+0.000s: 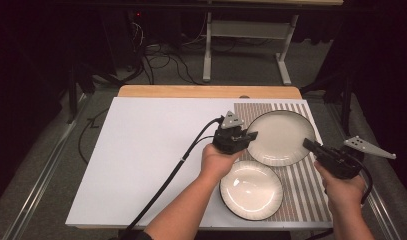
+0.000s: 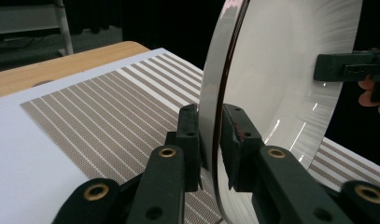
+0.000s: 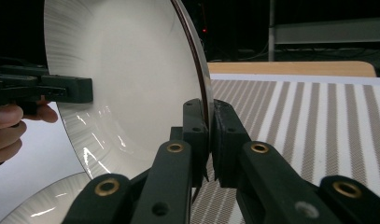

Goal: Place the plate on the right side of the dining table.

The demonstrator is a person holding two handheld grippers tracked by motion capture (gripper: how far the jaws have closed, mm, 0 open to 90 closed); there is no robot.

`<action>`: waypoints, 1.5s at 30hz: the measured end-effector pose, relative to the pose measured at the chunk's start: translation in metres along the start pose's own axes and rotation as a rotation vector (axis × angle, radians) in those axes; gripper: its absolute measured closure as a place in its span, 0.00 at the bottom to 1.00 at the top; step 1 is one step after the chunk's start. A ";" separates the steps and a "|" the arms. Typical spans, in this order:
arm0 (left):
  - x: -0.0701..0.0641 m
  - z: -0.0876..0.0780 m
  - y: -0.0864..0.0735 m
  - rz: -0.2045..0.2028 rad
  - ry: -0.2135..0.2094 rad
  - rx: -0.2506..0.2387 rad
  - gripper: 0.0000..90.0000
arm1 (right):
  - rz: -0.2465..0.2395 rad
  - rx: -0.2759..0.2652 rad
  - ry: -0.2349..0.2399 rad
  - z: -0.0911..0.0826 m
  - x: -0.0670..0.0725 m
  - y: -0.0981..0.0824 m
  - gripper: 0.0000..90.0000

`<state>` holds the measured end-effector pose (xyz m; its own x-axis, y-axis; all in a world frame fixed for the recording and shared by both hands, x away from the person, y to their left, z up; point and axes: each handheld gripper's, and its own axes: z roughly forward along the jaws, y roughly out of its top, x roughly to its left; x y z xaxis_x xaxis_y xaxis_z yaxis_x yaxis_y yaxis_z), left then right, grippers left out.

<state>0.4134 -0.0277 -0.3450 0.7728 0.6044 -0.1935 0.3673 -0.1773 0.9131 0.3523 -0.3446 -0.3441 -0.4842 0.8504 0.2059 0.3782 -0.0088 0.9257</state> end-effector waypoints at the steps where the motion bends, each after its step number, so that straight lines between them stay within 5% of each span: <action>1: 0.000 0.003 0.000 -0.005 -0.003 0.003 0.86 | 0.004 0.000 -0.008 -0.001 -0.002 -0.001 0.97; 14: -0.003 0.040 0.002 -0.010 0.012 0.046 0.84 | 0.041 0.012 -0.065 -0.005 -0.025 -0.010 0.97; 19: 0.001 0.050 -0.003 -0.045 0.000 0.067 0.83 | 0.050 0.034 -0.087 -0.002 -0.029 -0.013 0.97; 45: -0.003 0.066 -0.018 -0.085 0.025 0.175 0.81 | 0.079 0.079 -0.108 0.000 -0.038 -0.034 0.97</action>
<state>0.4389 -0.0776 -0.3849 0.7232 0.6413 -0.2565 0.5168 -0.2560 0.8169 0.3580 -0.3768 -0.3830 -0.3641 0.9005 0.2377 0.4747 -0.0402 0.8792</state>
